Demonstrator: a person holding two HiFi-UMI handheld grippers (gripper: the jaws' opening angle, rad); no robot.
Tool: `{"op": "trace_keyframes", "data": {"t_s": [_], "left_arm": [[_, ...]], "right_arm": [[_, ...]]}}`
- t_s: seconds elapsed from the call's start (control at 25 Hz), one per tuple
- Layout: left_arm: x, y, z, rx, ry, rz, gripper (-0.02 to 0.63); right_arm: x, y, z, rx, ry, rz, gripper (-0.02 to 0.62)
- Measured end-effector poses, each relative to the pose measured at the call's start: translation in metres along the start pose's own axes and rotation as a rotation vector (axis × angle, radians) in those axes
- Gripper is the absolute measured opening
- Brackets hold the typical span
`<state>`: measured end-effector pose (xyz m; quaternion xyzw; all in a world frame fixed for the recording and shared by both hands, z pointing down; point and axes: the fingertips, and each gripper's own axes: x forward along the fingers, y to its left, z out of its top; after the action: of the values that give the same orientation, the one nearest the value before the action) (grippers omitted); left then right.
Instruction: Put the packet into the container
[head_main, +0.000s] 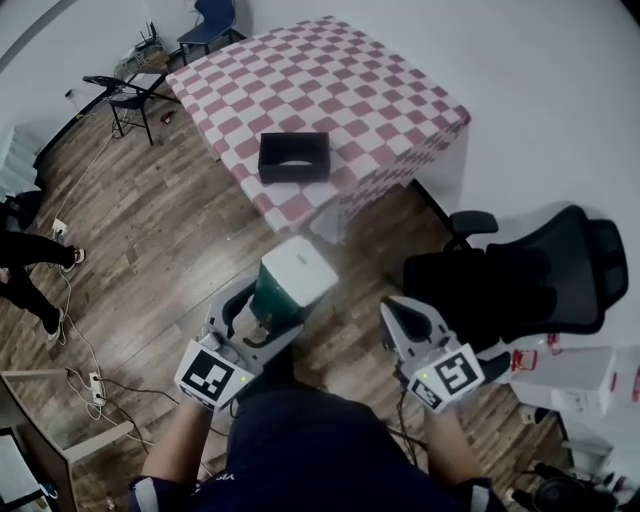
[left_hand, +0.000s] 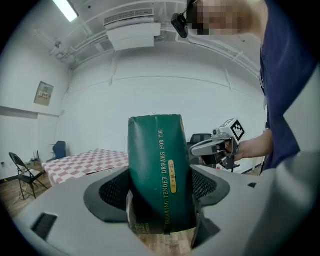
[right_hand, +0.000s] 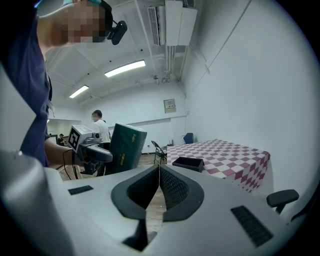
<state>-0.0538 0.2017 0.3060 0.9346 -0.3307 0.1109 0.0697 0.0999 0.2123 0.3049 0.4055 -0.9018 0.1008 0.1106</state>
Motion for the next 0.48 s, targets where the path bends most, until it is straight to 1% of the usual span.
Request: {"op": "trace_keyframes", "data": {"t_s": [0.12,0.24,0.48], "left_arm": [[0.016,0.024,-0.014,-0.004,0.009,-0.019,0.399],[0.038,0.064,-0.029,-0.007,0.027,-0.032,0.399],[0.066,0.155,-0.025,-0.013,0.032,-0.067,0.394]], "right_arm": [[0.031,-0.009,-0.007,0.003,0.007,-0.002,0.018],[0.077,-0.025,-0.009,0.007,0.007,0.006,0.018],[0.166,-0.054,0.010,0.031,0.031,-0.008,0.018]]}}
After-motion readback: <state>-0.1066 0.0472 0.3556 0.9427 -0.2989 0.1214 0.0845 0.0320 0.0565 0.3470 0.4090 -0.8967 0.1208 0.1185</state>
